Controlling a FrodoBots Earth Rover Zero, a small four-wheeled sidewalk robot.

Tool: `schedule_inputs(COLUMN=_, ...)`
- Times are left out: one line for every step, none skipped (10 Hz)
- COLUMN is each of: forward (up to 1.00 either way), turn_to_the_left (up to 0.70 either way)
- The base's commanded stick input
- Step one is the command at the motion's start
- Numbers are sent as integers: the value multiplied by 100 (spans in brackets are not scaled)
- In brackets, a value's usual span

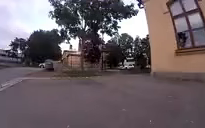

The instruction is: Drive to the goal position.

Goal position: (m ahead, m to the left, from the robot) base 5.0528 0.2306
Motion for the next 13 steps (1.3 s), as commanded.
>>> schedule_inputs(forward=45, turn_to_the_left=-27)
schedule_inputs(forward=45, turn_to_the_left=-27)
schedule_inputs(forward=45, turn_to_the_left=-27)
schedule_inputs(forward=45, turn_to_the_left=-27)
schedule_inputs(forward=45, turn_to_the_left=-27)
schedule_inputs(forward=45, turn_to_the_left=-22)
schedule_inputs(forward=45, turn_to_the_left=-16)
schedule_inputs(forward=45, turn_to_the_left=-10)
schedule_inputs(forward=45, turn_to_the_left=-3)
schedule_inputs(forward=45, turn_to_the_left=0)
schedule_inputs(forward=45, turn_to_the_left=0)
schedule_inputs(forward=45, turn_to_the_left=0)
schedule_inputs(forward=45, turn_to_the_left=0)
